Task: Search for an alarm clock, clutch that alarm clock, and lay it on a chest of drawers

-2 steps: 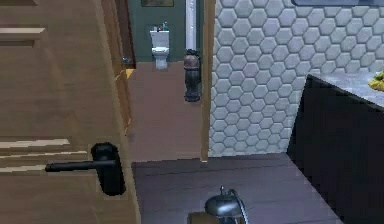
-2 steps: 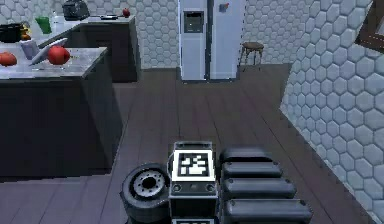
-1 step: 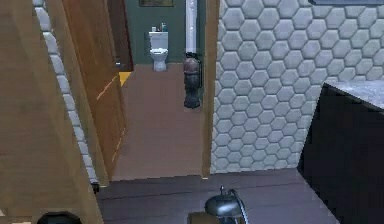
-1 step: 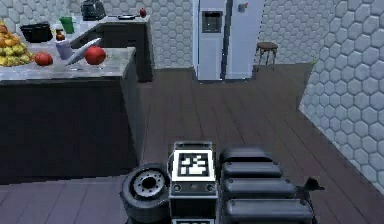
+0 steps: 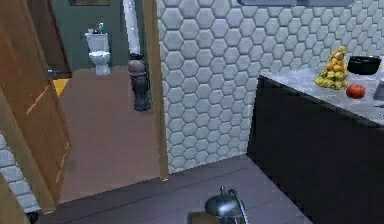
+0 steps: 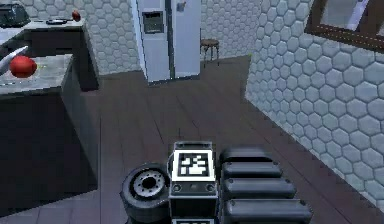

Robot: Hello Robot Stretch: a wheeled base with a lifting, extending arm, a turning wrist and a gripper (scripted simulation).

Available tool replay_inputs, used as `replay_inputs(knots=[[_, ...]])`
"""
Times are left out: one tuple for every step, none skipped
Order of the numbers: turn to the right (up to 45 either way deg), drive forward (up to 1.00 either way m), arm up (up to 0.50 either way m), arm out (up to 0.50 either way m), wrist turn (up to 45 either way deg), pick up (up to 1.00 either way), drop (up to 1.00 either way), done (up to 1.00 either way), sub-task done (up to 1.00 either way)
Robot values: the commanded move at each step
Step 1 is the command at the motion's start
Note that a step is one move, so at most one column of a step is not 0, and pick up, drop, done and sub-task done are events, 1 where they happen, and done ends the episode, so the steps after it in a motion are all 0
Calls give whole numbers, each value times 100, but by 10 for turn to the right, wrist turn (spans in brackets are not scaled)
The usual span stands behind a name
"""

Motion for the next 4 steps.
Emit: replay_inputs(knots=[[0, 55, 0, 0, 0, 0, 0, 0, 0], [-420, 0, 0, 0, 0, 0, 0, 0, 0], [0, 90, 0, 0, 0, 0, 0, 0, 0], [180, 0, 0, 0, 0, 0, 0, 0, 0]])
